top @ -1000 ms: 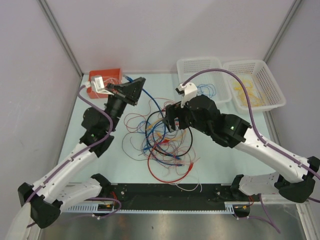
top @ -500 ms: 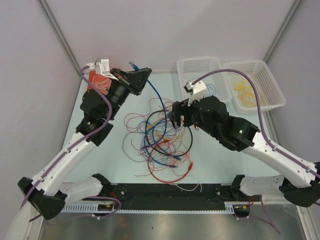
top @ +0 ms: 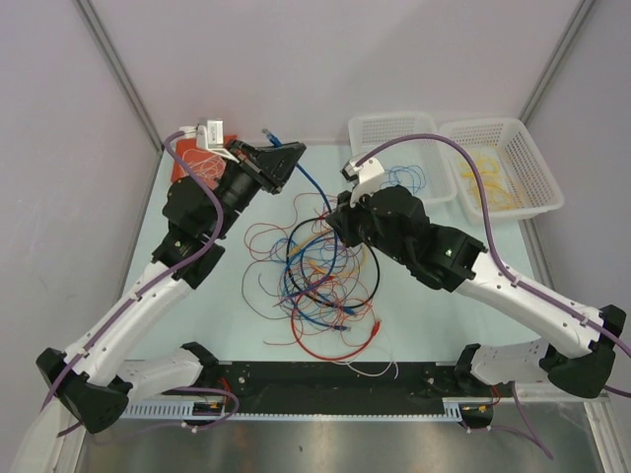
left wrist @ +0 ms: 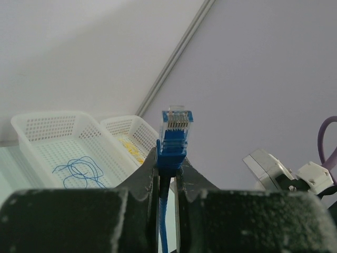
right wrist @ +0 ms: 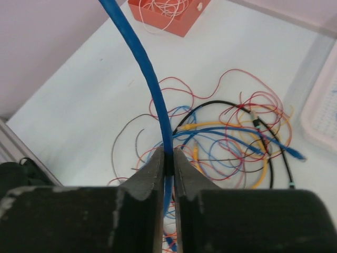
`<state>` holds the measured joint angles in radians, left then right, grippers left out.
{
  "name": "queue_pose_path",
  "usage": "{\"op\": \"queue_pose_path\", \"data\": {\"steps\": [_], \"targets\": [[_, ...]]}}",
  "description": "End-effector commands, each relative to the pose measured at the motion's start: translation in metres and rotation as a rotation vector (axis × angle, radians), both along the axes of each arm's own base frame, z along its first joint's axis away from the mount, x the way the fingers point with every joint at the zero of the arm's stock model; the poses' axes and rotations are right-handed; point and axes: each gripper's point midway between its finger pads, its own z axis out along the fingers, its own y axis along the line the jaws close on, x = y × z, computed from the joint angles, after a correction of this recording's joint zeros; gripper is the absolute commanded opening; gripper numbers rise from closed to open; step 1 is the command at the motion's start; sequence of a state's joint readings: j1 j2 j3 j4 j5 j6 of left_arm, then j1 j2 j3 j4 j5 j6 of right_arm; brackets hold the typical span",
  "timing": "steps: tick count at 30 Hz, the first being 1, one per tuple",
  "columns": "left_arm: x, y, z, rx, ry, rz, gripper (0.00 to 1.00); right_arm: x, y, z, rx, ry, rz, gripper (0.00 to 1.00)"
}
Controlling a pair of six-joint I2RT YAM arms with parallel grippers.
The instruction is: Untangle the cables
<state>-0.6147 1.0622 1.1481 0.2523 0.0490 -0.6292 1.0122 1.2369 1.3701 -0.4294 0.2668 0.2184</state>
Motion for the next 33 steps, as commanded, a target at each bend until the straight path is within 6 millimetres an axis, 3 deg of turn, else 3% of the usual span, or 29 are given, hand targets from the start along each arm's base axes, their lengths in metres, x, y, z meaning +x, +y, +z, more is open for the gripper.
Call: {"op": "queue_pose_path", "data": {"steps": [1, 2, 4, 5, 6, 8, 9, 10, 11, 13, 14, 16, 17, 19, 20, 23, 24, 25, 27, 28, 30, 33], "targets": [[-0.012, 0.005, 0.009, -0.029, -0.028, -0.022, 0.0, 0.006, 0.006, 0.01, 0.036, -0.03, 0.004, 0.0], [-0.009, 0.009, 0.006, -0.027, -0.017, 0.004, 0.05, 0.009, 0.003, 0.015, 0.051, -0.041, -0.007, 0.0], [-0.01, 0.019, -0.003, -0.018, -0.002, 0.048, 0.44, 0.011, -0.004, 0.027, 0.078, -0.066, -0.029, 0.0], [-0.007, 0.026, -0.01, -0.016, 0.017, 0.09, 0.7, 0.013, -0.016, 0.044, 0.109, -0.099, -0.063, 0.0], [-0.001, 0.036, -0.027, -0.008, 0.055, 0.152, 0.83, 0.014, -0.023, 0.052, 0.122, -0.116, -0.083, 0.0], [-0.007, 0.054, -0.035, -0.024, 0.065, 0.213, 1.0, 0.019, -0.044, 0.074, 0.131, -0.166, -0.154, 0.0], [-0.005, 0.06, -0.059, -0.008, 0.098, 0.249, 0.99, 0.022, -0.051, 0.078, 0.123, -0.182, -0.183, 0.0], [-0.013, 0.068, -0.061, -0.024, 0.088, 0.257, 0.99, 0.025, -0.063, 0.087, 0.107, -0.21, -0.227, 0.0], [-0.013, 0.068, -0.089, -0.005, 0.129, 0.261, 0.99, 0.028, -0.069, 0.089, 0.093, -0.22, -0.252, 0.0], [-0.023, 0.075, -0.104, -0.018, 0.144, 0.254, 1.0, 0.033, -0.081, 0.095, 0.066, -0.241, -0.293, 0.0], [-0.024, 0.074, -0.131, -0.012, 0.195, 0.246, 1.0, 0.038, -0.084, 0.093, 0.053, -0.24, -0.313, 0.0], [-0.034, 0.078, -0.145, -0.029, 0.22, 0.232, 1.0, 0.046, -0.091, 0.09, 0.031, -0.236, -0.35, 0.0], [-0.036, 0.077, -0.163, -0.027, 0.256, 0.225, 1.0, 0.055, -0.098, 0.086, 0.02, -0.229, -0.384, 0.0], [-0.044, 0.082, -0.179, -0.037, 0.287, 0.219, 1.0, 0.069, -0.111, 0.081, 0.019, -0.21, -0.45, 0.0], [-0.046, 0.084, -0.184, -0.038, 0.295, 0.22, 1.0, 0.086, -0.132, 0.077, 0.016, -0.198, -0.528, 0.0], [-0.056, 0.086, -0.206, -0.022, 0.341, 0.204, 1.0, 0.112, -0.164, 0.077, 0.095, -0.165, -0.651, 0.0], [-0.059, 0.086, -0.217, -0.008, 0.371, 0.199, 0.99, 0.127, -0.186, 0.078, 0.124, -0.165, -0.723, 0.0], [-0.061, 0.086, -0.228, -0.014, 0.4, 0.193, 0.99, 0.134, -0.195, 0.077, 0.144, -0.16, -0.761, 0.0], [-0.068, 0.088, -0.23, -0.042, 0.4, 0.178, 1.0, 0.156, -0.216, 0.076, 0.202, -0.169, -0.845, 0.0], [-0.07, 0.089, -0.24, -0.039, 0.431, 0.181, 1.0, 0.164, -0.219, 0.075, 0.208, -0.175, -0.862, 0.0], [-0.075, 0.092, -0.241, -0.046, 0.429, 0.18, 1.0, 0.179, -0.224, 0.082, 0.232, -0.218, -0.891, 0.0], [-0.079, 0.096, -0.243, -0.04, 0.434, 0.185, 0.99, 0.213, -0.225, 0.061, 0.193, -0.203, -0.923, 0.0]]}}
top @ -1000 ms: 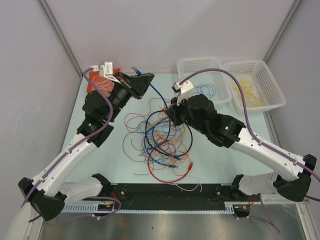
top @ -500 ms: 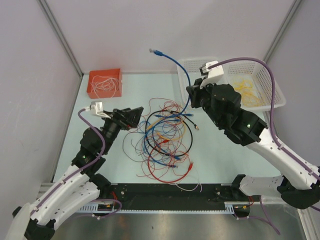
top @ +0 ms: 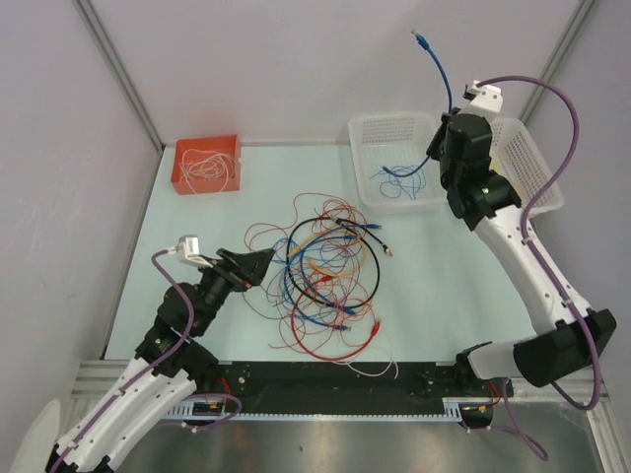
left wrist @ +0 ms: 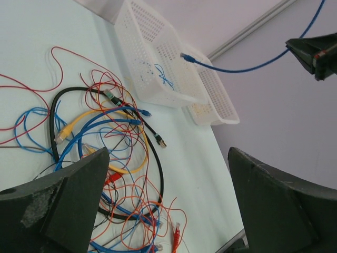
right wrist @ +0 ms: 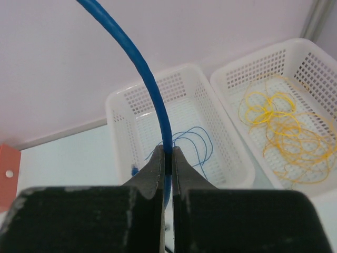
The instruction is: Untangle the cables
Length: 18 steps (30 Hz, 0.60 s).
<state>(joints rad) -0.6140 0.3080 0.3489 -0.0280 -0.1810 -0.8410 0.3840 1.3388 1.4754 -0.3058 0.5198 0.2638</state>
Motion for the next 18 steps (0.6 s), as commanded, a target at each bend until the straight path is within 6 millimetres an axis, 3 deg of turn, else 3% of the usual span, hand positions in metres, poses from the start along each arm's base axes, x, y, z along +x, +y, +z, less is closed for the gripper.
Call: {"op": "queue_pose_path", "data": {"steps": [1, 3, 5, 7, 8, 11, 13, 14, 17, 18], "targets": [[-0.007, 0.003, -0.007, -0.014, 0.037, -0.004, 1.0, 0.053, 0.003, 0.012, 0.056, -0.093, -0.052, 0.0], [-0.009, 0.004, -0.009, -0.008, 0.043, -0.006, 1.0, 0.07, 0.003, 0.0, 0.038, -0.068, -0.071, 0.0], [-0.009, 0.004, -0.013, -0.001, 0.051, -0.008, 1.0, 0.094, 0.001, -0.026, 0.009, -0.013, -0.098, 0.0], [-0.009, 0.005, -0.016, 0.011, 0.052, -0.004, 0.99, 0.108, -0.003, -0.033, -0.007, 0.009, -0.124, 0.0], [-0.009, 0.005, -0.018, 0.02, 0.056, -0.002, 0.99, 0.119, -0.006, -0.055, -0.03, 0.057, -0.14, 0.0], [-0.008, 0.007, -0.026, 0.037, 0.07, 0.008, 1.0, 0.138, -0.017, -0.088, -0.062, 0.13, -0.175, 0.0], [-0.006, 0.007, -0.033, 0.043, 0.08, 0.013, 1.0, 0.145, -0.016, -0.099, -0.053, 0.162, -0.156, 0.0], [-0.005, 0.006, -0.034, 0.038, 0.079, 0.013, 1.0, 0.15, -0.014, -0.113, -0.035, 0.199, -0.122, 0.16], [-0.003, 0.003, -0.036, 0.035, 0.088, 0.007, 1.0, 0.145, -0.006, -0.116, -0.018, 0.213, -0.106, 0.73], [-0.003, 0.002, -0.036, 0.032, 0.089, 0.001, 1.0, 0.142, -0.004, -0.112, -0.019, 0.203, -0.11, 0.81]]}}
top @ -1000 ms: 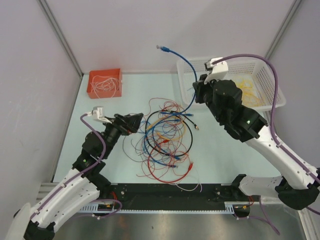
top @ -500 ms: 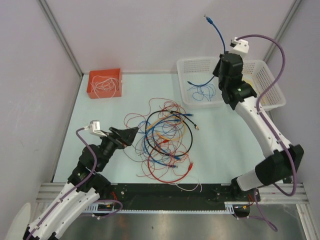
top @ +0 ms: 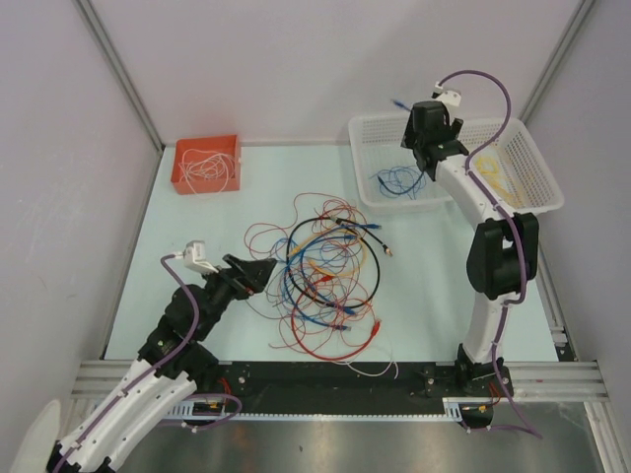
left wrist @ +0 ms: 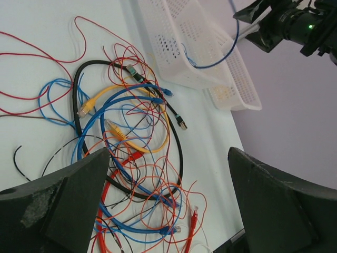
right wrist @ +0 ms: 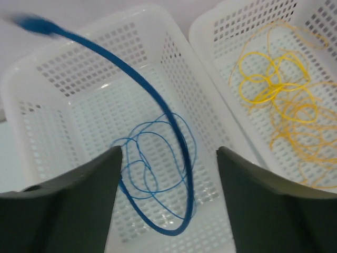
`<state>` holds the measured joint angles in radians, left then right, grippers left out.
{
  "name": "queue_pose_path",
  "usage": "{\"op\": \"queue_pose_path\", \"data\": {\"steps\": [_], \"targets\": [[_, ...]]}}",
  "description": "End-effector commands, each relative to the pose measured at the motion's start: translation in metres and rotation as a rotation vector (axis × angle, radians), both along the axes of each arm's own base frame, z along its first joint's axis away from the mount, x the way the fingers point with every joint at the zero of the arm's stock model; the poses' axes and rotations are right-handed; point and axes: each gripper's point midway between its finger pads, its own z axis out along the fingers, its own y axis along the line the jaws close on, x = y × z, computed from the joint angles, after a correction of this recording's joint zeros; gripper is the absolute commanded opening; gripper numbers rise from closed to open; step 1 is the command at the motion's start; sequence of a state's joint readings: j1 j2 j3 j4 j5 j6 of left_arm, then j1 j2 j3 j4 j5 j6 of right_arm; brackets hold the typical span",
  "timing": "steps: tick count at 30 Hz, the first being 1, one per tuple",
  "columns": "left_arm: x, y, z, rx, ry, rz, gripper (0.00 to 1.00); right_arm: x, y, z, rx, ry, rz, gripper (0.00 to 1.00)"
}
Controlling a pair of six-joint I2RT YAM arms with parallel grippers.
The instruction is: Untangle the cables
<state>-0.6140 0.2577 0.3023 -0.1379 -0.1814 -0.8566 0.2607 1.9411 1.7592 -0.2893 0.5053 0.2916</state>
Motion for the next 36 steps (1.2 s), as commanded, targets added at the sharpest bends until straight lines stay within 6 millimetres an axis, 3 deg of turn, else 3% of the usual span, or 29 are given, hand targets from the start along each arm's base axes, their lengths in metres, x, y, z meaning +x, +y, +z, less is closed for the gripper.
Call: {"op": "queue_pose_path", "data": {"steps": [1, 5, 8, 9, 11, 12, 14, 16, 17, 18, 19, 20, 24, 28, 31, 33, 36], "targets": [[0.004, -0.003, 0.004, -0.018, -0.006, 0.001, 0.99, -0.004, 0.01, 0.049, 0.043, -0.111, -0.001, 0.93], [0.004, -0.004, 0.009, -0.012, -0.006, -0.006, 1.0, -0.029, 0.016, 0.096, 0.091, -0.23, -0.012, 1.0], [0.004, -0.001, 0.015, -0.007, -0.016, 0.004, 1.0, -0.059, 0.029, 0.134, 0.138, -0.31, 0.014, 1.0], [0.004, 0.0, 0.019, -0.004, -0.026, 0.01, 1.0, -0.079, 0.035, 0.15, 0.168, -0.341, 0.033, 1.0], [0.004, 0.005, 0.017, 0.021, -0.023, 0.027, 1.0, -0.101, 0.049, 0.157, 0.206, -0.362, 0.082, 1.0], [0.003, 0.008, 0.019, 0.035, -0.019, 0.033, 1.0, -0.127, 0.062, 0.162, 0.233, -0.372, 0.137, 1.0], [0.004, 0.013, 0.019, 0.075, -0.013, 0.051, 1.0, -0.154, 0.078, 0.165, 0.257, -0.381, 0.206, 1.0], [0.006, 0.021, 0.016, 0.125, 0.04, 0.092, 1.0, -0.191, 0.104, 0.153, 0.263, -0.338, 0.319, 1.0], [0.006, 0.024, 0.025, 0.13, 0.043, 0.111, 1.0, -0.203, 0.114, 0.146, 0.254, -0.313, 0.357, 1.0], [0.008, 0.025, 0.01, 0.189, 0.115, 0.117, 1.0, -0.216, 0.118, 0.135, 0.223, -0.271, 0.383, 1.0], [0.011, 0.031, 0.008, 0.218, 0.139, 0.153, 1.0, -0.238, 0.132, 0.126, 0.214, -0.246, 0.445, 1.0], [0.011, 0.034, 0.01, 0.246, 0.175, 0.164, 1.0, -0.25, 0.136, 0.114, 0.187, -0.205, 0.471, 1.0], [0.018, 0.036, -0.012, 0.355, 0.325, 0.195, 1.0, -0.3, 0.153, 0.079, 0.185, -0.096, 0.632, 0.99], [0.016, 0.033, -0.019, 0.345, 0.394, 0.203, 1.0, -0.357, 0.163, 0.036, 0.241, -0.04, 0.797, 0.94], [0.015, 0.03, -0.018, 0.314, 0.383, 0.196, 1.0, -0.375, 0.16, 0.025, 0.261, -0.043, 0.817, 0.94], [0.016, 0.027, -0.019, 0.298, 0.368, 0.186, 1.0, -0.377, 0.155, 0.013, 0.242, -0.032, 0.794, 0.94], [0.016, 0.026, -0.017, 0.293, 0.343, 0.174, 1.0, -0.378, 0.152, 0.016, 0.237, -0.052, 0.772, 1.0]]}}
